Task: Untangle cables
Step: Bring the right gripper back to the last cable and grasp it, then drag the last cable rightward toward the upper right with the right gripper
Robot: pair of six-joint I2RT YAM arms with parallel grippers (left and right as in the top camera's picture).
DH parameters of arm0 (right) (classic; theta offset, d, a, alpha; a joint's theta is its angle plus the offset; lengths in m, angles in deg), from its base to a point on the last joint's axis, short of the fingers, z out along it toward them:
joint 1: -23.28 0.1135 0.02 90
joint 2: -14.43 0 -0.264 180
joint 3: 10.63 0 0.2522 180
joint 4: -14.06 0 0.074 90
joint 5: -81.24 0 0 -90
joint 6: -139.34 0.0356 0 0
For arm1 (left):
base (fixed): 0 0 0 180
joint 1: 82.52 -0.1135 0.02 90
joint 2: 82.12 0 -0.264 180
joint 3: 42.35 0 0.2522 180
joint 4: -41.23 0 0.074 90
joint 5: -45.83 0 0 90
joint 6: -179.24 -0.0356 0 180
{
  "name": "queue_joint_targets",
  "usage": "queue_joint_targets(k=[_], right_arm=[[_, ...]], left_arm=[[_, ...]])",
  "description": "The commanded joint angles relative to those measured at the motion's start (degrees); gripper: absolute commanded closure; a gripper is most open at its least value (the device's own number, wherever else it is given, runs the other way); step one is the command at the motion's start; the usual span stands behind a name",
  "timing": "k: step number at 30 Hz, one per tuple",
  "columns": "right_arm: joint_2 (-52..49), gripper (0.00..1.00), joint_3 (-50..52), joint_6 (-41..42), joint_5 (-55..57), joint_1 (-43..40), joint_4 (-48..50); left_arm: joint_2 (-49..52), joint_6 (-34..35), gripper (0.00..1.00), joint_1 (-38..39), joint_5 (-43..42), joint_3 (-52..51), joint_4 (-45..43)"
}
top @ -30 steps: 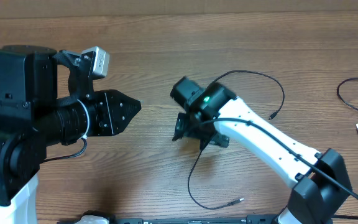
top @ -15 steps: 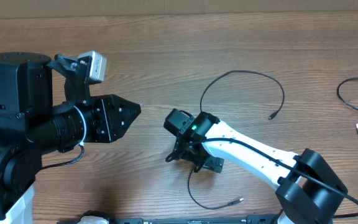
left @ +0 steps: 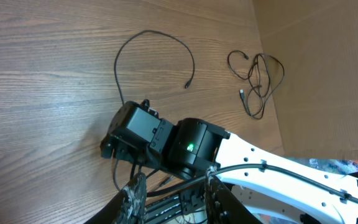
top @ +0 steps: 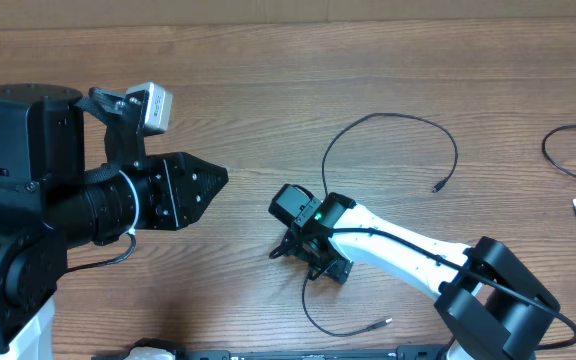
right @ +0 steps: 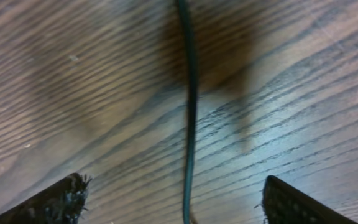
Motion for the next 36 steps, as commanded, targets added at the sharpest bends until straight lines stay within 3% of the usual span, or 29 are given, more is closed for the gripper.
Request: queue_joint_targets(k=[1, 3, 6, 7, 8, 11, 12, 13, 14, 17, 24, 34, 35, 36], right_arm=[[1.33, 0.24, 1.53, 0.87, 0.35, -0.15, 1.38], [1.33, 0.31, 2.36, 0.87, 0.35, -0.15, 2.69], [1.29, 0.33, 2.84, 0.87, 0.39, -0.15, 3.76], [1.27, 0.42, 2.86, 0.87, 0.42, -0.15, 3.98], [1.25, 0.44, 2.86, 0.87, 0.57, -0.15, 4.17], [1.22, 0.45, 2.89, 0.85, 1.33, -0.15, 4.79], [1.22, 0.55, 2.89, 0.85, 1.44, -0.15, 4.96], [1.22, 0.75, 2.89, 0.85, 1.44, -0.15, 5.11], [1.22, 0.84, 2.89, 0.85, 1.44, -0.15, 5.25], [1.22, 0.84, 2.89, 0.85, 1.46, -0.15, 5.64], [1.22, 0.51, 3.19, 0.85, 2.10, -0.15, 5.62], [-0.44, 0.54, 3.21, 0.85, 2.51, -0.15, 5.64], [-0.74, 0.57, 3.21, 0.85, 2.49, -0.15, 5.77], [-1.05, 0.82, 3.21, 0.83, 2.49, -0.15, 5.84]], left_arm=[[-0.50, -1.09, 0.69, -0.13, -0.55, -0.04, 0.09], [-0.50, -1.09, 0.69, -0.13, -0.55, -0.04, 0.09], [-0.50, -1.11, 0.69, -0.13, -0.55, -0.04, 0.09], [-0.50, -1.09, 0.69, -0.13, -0.55, -0.04, 0.09], [-0.50, -1.09, 0.69, -0.13, -0.55, -0.04, 0.09], [-0.50, -1.09, 0.69, -0.13, -0.57, -0.04, 0.09], [-0.50, -1.09, 0.69, -0.13, -0.57, -0.04, 0.09], [-0.50, -1.09, 0.69, -0.13, -0.57, -0.04, 0.09], [-0.50, -1.11, 0.69, -0.13, -0.57, -0.04, 0.09], [-0.50, -1.09, 0.69, -0.13, -0.57, -0.04, 0.09], [-0.50, -1.09, 0.69, -0.13, -0.57, -0.04, 0.09], [-0.50, -1.14, 0.68, -0.13, -1.44, -0.04, 0.09], [-0.50, -1.14, 0.68, -0.13, -1.42, -0.04, 0.09], [-0.50, -1.14, 0.68, -0.13, -1.44, -0.04, 0.09]])
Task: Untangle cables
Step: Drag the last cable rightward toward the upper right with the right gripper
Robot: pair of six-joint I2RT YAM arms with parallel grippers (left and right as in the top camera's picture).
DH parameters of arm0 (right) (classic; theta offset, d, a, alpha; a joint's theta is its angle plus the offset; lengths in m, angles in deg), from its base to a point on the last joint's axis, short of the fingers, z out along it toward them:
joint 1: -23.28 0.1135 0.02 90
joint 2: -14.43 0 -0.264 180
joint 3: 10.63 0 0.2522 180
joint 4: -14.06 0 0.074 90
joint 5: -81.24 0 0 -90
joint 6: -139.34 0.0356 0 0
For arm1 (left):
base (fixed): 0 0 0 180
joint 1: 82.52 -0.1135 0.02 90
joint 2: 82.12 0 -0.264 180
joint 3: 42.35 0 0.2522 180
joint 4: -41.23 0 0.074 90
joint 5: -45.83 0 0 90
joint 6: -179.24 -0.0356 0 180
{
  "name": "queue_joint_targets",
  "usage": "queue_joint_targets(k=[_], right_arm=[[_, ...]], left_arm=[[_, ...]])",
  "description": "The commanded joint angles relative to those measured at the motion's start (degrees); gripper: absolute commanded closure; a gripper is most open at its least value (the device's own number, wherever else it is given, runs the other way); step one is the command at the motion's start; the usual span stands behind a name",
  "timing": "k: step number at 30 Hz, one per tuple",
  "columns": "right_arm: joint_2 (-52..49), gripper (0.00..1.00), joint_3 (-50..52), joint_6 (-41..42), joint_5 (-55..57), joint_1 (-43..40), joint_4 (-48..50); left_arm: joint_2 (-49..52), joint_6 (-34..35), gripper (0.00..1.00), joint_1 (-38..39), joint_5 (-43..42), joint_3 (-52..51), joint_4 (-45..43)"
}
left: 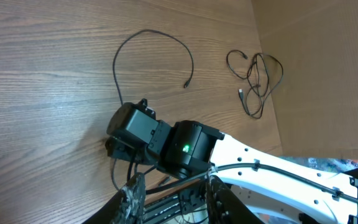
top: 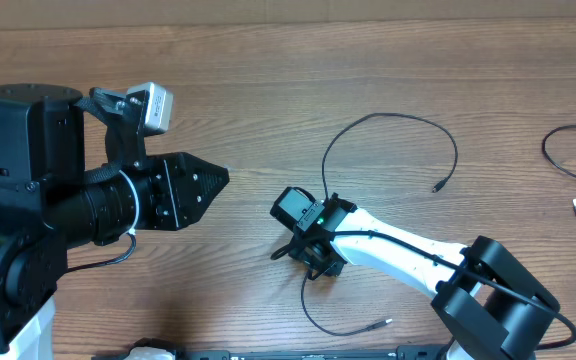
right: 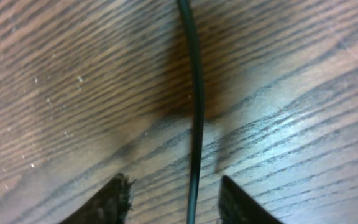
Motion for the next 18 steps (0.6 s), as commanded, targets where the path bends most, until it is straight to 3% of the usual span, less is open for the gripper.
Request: queue_joint_targets(k=[1, 11, 18], right_arm=[[-1.05, 0.96, 0.44, 0.33, 0.90, -0.15, 0.22], [-1.05, 0.96, 0.42, -0.31, 1.33, -0.57, 3.85], [-0.90, 0.96, -0.35, -15.13, 6.54, -8.02, 12.37]], left_arm=[[-0.50, -1.14, 0.68, -0.13, -1.14, -0.04, 0.11], [-0.50, -1.14, 0.68, -0.13, -1.14, -0.04, 0.11], [-0.50, -1.16, 0.65, -0.13, -1.11, -0.04, 0.11]])
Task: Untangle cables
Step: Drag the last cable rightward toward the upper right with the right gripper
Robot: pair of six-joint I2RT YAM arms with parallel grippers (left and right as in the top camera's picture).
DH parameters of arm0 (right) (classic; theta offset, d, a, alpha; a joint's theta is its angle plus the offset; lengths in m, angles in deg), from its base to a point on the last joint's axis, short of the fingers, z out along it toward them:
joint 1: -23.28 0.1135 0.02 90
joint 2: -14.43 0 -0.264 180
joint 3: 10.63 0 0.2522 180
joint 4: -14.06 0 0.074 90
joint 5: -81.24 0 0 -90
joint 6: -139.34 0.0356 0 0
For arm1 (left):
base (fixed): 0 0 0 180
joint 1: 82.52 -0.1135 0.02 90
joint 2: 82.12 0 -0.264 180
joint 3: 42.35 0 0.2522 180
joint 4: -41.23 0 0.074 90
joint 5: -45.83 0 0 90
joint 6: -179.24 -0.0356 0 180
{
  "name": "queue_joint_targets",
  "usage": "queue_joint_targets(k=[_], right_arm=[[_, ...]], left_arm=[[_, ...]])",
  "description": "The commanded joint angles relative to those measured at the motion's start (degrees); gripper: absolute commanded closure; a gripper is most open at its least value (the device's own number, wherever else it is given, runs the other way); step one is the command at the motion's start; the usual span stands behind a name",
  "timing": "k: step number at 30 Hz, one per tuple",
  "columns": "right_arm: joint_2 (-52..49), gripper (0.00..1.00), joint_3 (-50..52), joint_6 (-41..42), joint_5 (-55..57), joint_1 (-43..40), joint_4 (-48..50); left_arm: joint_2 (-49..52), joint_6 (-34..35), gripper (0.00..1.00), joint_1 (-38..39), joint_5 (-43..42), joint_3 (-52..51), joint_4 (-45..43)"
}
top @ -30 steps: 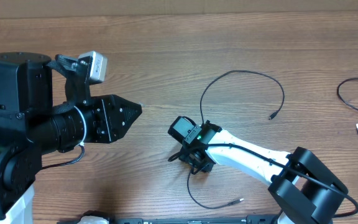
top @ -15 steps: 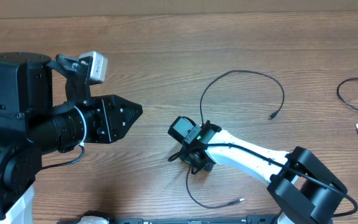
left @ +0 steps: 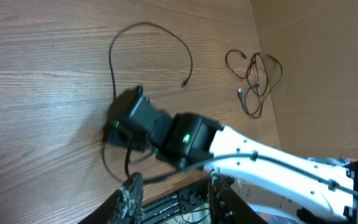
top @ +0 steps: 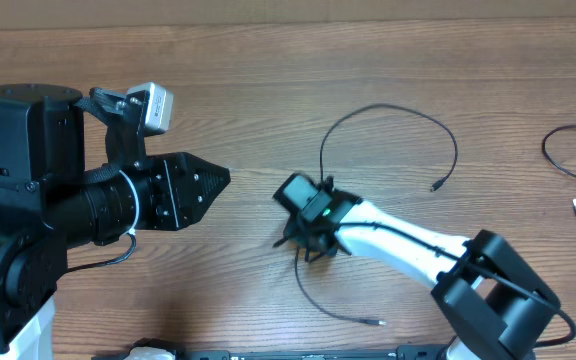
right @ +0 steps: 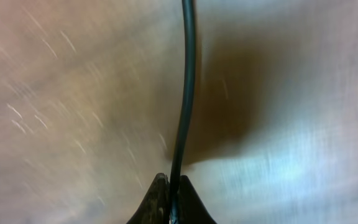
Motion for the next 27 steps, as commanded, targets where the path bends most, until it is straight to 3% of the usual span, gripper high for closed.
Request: queue_joint_targets(k=[1, 13, 21, 27], right_arm=[[-0.26, 0.96, -0.96, -11.50, 3.63, -6.29, 2.86], [-0.26, 0.96, -13.38, -28.04, 0.44, -39.41, 3.91], [-0.26, 0.96, -18.69, -40.94, 0.44, -68.48, 8.61], [-0.26, 0.96, -22.84, -43.06, -4.83, -91.89, 12.17]], left_arm=[[-0.50, -1.16, 0.65, -0.13, -0.92, -0.04, 0.09], [-0.50, -1.09, 0.58, -0.13, -0.94, -0.04, 0.09], [-0.39, 1.36, 0.56, -0.13, -0.96, -0.04, 0.09], [-0.39, 3.78, 0.57, -0.13, -0.98, -0.04, 0.09]])
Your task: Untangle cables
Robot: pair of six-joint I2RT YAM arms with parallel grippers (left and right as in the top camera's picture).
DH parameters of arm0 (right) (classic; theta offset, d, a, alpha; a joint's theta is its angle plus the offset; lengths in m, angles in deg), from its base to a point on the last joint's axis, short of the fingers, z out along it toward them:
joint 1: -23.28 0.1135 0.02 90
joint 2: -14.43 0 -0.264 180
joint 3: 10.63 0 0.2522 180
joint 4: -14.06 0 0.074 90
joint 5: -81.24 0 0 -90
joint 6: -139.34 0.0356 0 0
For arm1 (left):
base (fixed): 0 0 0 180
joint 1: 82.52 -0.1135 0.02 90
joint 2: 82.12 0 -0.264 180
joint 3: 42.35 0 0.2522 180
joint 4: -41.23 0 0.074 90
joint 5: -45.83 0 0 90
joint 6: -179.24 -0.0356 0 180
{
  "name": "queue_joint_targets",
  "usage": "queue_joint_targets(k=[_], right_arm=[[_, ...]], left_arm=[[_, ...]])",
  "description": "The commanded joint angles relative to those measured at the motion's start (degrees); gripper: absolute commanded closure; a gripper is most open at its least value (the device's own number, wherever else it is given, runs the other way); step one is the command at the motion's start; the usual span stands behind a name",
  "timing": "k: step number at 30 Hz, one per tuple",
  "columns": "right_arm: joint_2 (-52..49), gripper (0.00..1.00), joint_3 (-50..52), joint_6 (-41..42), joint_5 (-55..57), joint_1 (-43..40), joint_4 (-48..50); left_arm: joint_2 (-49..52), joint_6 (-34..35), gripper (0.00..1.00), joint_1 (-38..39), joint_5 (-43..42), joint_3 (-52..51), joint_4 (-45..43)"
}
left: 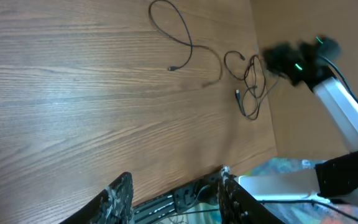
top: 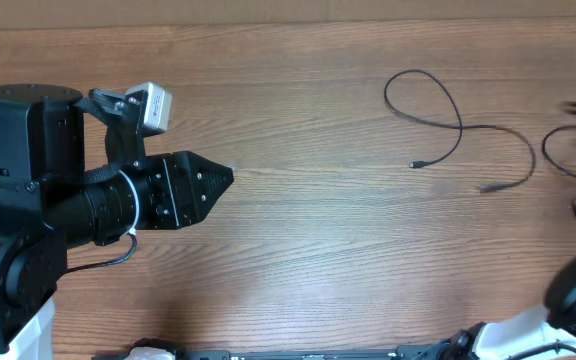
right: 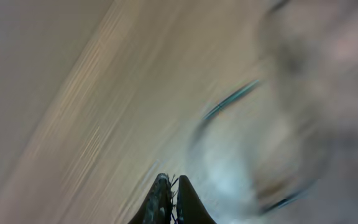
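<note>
A thin black cable (top: 457, 123) lies loose at the table's back right, looped, with both plug ends showing; it also shows in the left wrist view (left: 186, 38). A tangle of black cables (top: 569, 168) sits at the far right edge, also seen by the left wrist camera (left: 252, 79). My right gripper is a blur over that tangle, apart from the loose cable; in its own blurred view its jaws (right: 169, 198) stand shut with nothing seen between them. My left gripper (left: 174, 198) hangs open at the left, far from all cables.
The left arm's bulky body (top: 38, 200) fills the left side of the table. The table's right edge (left: 263, 124) runs just beyond the tangle. A cardboard wall (top: 288, 10) borders the back.
My right gripper, then shut on the cable at mid-table, now sits at the far right edge over the tangle. The cable has moved from the centre to the back right. My left gripper stands wider open.
My right gripper first stood open around the cable at mid-table, then narrower around it, then shut on it with the cable slightly shifted. Now the cable lies at the back right and the gripper is beyond it, shut. The left arm stayed put.
</note>
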Motion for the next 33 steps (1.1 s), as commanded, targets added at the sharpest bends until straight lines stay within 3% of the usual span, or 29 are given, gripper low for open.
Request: queue_joint_targets(k=[1, 4, 5, 6, 7, 9, 10, 18, 26, 33], right_arm=[[0.11, 0.96, -3.43, -3.26, -4.98, -10.67, 0.94], [0.11, 0.96, -5.31, -3.52, -13.25, -19.34, 2.16], [0.11, 0.85, -5.62, -4.46, -16.63, -21.24, 2.67], [0.11, 0.51, -5.79, -5.60, -20.79, -23.02, 3.23], [0.11, 0.24, -5.79, -7.23, -24.81, -24.22, 3.69], [0.11, 0.03, -5.79, -8.55, -29.53, -25.20, 3.56], [0.11, 0.00, -5.79, -8.63, -31.15, -25.20, 3.43], [0.11, 0.00, -5.79, -7.72, -33.07, -18.91, -2.73], [-0.07, 0.00, -5.68, 3.43, -17.90, -5.95, -14.69], [-2.19, 0.00, -5.64, 11.54, -5.51, 9.75, -16.09]], left_arm=[[-0.39, 1.99, 0.57, -0.13, -0.79, -0.04, 0.09], [-0.39, 2.12, 0.57, -0.13, -0.92, -0.04, 0.09], [-0.39, 2.12, 0.57, -0.13, -0.92, -0.04, 0.09], [-0.39, 2.10, 0.57, -0.13, -0.90, -0.04, 0.09], [-0.39, 2.12, 0.57, -0.13, -0.92, -0.04, 0.09], [-0.39, 2.64, 0.57, -0.13, -0.92, -0.04, 0.09], [-0.39, 3.10, 0.57, -0.13, -0.92, -0.04, 0.09], [-0.39, 3.17, 0.55, -0.13, -1.16, -0.04, 0.09], [-0.39, 3.15, 0.53, -0.13, 2.38, -0.04, 0.09], [-0.17, 3.13, 0.47, -0.13, 4.59, -0.04, 0.09]])
